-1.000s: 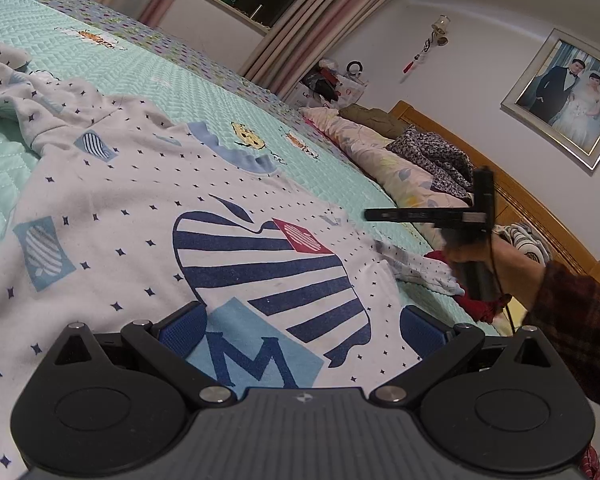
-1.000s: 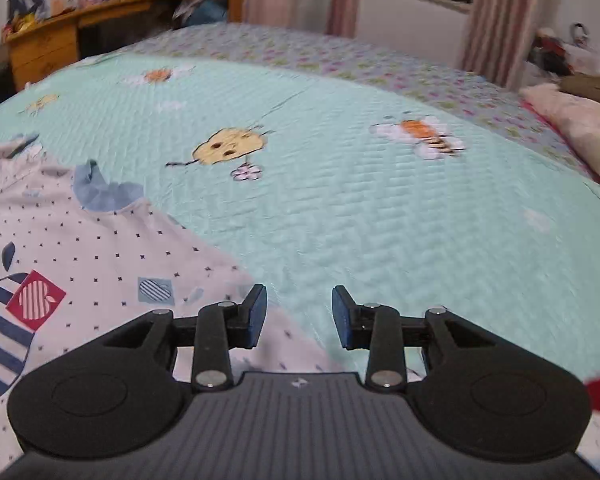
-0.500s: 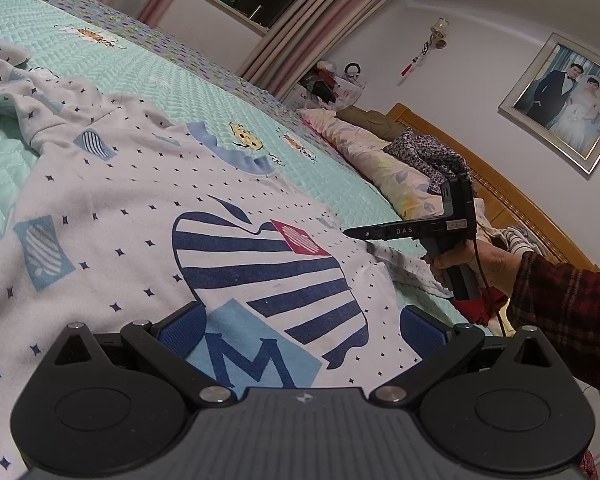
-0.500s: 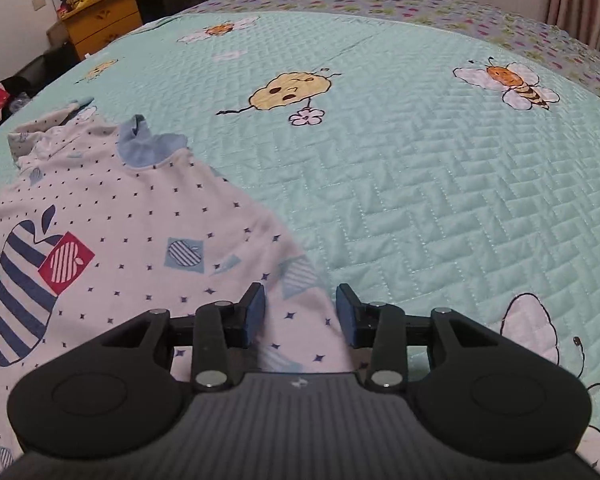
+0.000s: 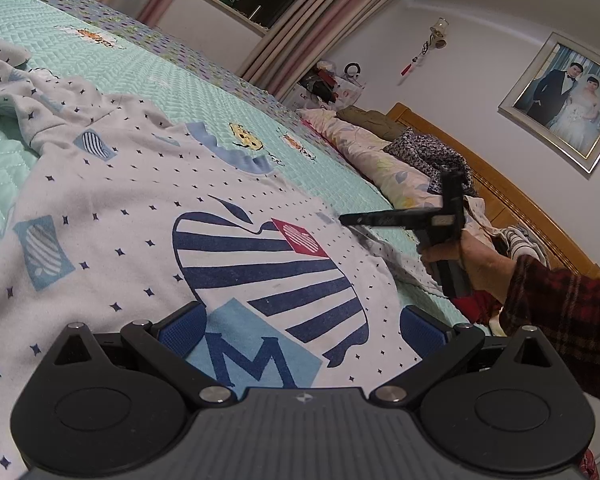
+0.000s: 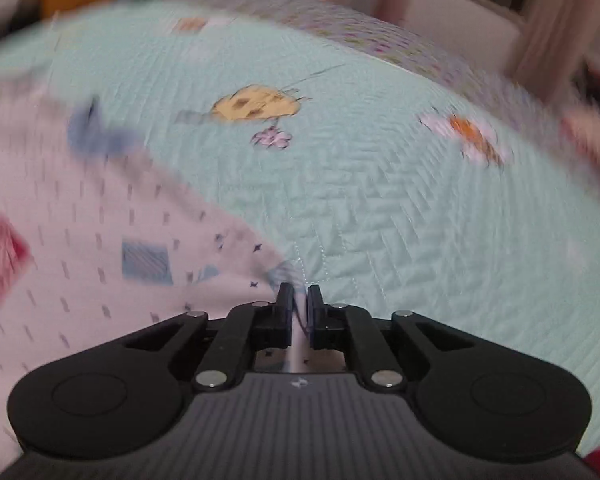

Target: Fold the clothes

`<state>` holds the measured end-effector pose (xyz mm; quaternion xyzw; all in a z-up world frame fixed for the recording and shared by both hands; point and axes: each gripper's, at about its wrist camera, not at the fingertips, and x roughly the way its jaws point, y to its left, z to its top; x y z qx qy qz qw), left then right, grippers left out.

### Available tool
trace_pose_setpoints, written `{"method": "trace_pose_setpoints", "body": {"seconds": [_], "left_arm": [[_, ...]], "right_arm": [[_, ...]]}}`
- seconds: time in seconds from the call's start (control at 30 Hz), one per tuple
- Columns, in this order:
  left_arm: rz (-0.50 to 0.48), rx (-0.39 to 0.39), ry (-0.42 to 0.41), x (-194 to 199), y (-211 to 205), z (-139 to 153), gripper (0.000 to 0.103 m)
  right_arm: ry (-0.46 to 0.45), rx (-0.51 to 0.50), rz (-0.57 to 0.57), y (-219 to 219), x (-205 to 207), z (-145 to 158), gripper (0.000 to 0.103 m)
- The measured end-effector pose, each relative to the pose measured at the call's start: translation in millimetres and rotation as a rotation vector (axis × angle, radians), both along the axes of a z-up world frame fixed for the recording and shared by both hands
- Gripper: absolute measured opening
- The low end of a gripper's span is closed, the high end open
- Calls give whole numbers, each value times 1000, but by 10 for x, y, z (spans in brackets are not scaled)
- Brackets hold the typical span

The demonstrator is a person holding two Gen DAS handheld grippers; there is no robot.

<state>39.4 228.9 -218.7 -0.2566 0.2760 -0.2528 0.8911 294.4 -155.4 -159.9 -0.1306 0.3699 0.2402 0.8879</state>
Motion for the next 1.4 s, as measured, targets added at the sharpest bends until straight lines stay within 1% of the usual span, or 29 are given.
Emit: {"method": "trace_pose_setpoints", "body": {"seconds": [0.03, 0.1, 0.17, 0.2, 0.23, 0.27, 0.3, 0.37, 0.43, 0.47, 0.57, 0.67, 0.77, 0.8, 0.87, 1.0, 1.1, 1.17, 1.2, 1.23, 1.3, 1.4], "left_arm": [[0, 0, 0, -2, 1, 0, 102], [0, -2, 0, -2, 6, 2, 102], [0, -3, 0, 0, 6, 3, 102], [0, -1, 0, 0, 3, 3, 102], [0, -1, 0, -2, 2, 4, 102], [0, -1, 0, -3, 2, 4, 102], [0, 0, -1, -2, 1, 4, 102], [0, 1, -1, 0, -1, 2, 102], [1, 3, -1, -1, -6, 2, 102], [1, 5, -2, -1, -7, 2, 102], [2, 8, -2, -2, -9, 1, 102], [3, 9, -2, -5, -10, 1, 102], [3, 10, -2, -8, -11, 4, 102], [3, 11, -2, -10, -12, 5, 102], [3, 11, -2, -12, -12, 5, 102], [2, 10, -2, -14, -13, 5, 102], [2, 9, -2, -15, -13, 5, 102], [2, 9, -2, -19, -12, 7, 102], [2, 8, -2, -20, -11, 9, 102], [2, 9, -2, -21, -12, 9, 102], [2, 9, -2, -21, -13, 9, 102], [2, 8, -2, -18, -10, 9, 102]], "right_arm": [[-9, 88, -52, -148, -26, 73, 33], [-85, 249, -195, -533, -199, 262, 35], [-140, 404, -386, -1002, -481, 430, 40], [-164, 491, -476, -1258, -672, 490, 47], [-196, 557, -557, -1485, -881, 531, 54], [-230, 596, -643, -1691, -1101, 562, 56], [-245, 613, -719, -1860, -1290, 567, 60], [-215, 634, -844, -2153, -1596, 512, 61], [-138, 684, -945, -2363, -1812, 359, 61], [-104, 722, -973, -2425, -1880, 263, 61], [-59, 804, -1026, -2506, -1926, 7, 61], [-21, 880, -1044, -2506, -1781, -212, 61], [8, 885, -1108, -2467, -1613, -337, 61], [7, 885, -1131, -2455, -1571, -361, 61], [-23, 907, -1163, -2435, -1531, -384, 62], [-77, 941, -1196, -2437, -1373, -478, 62], [-93, 918, -1189, -2426, -1301, -491, 61], [-82, 869, -1164, -2411, -1238, -461, 47], [-67, 861, -1150, -2412, -1240, -454, 25], [-55, 854, -1137, -2412, -1256, -442, 12], [-45, 842, -1104, -2391, -1366, -380, 12], [-77, 744, -1025, -2243, -1338, -186, 12]]}}
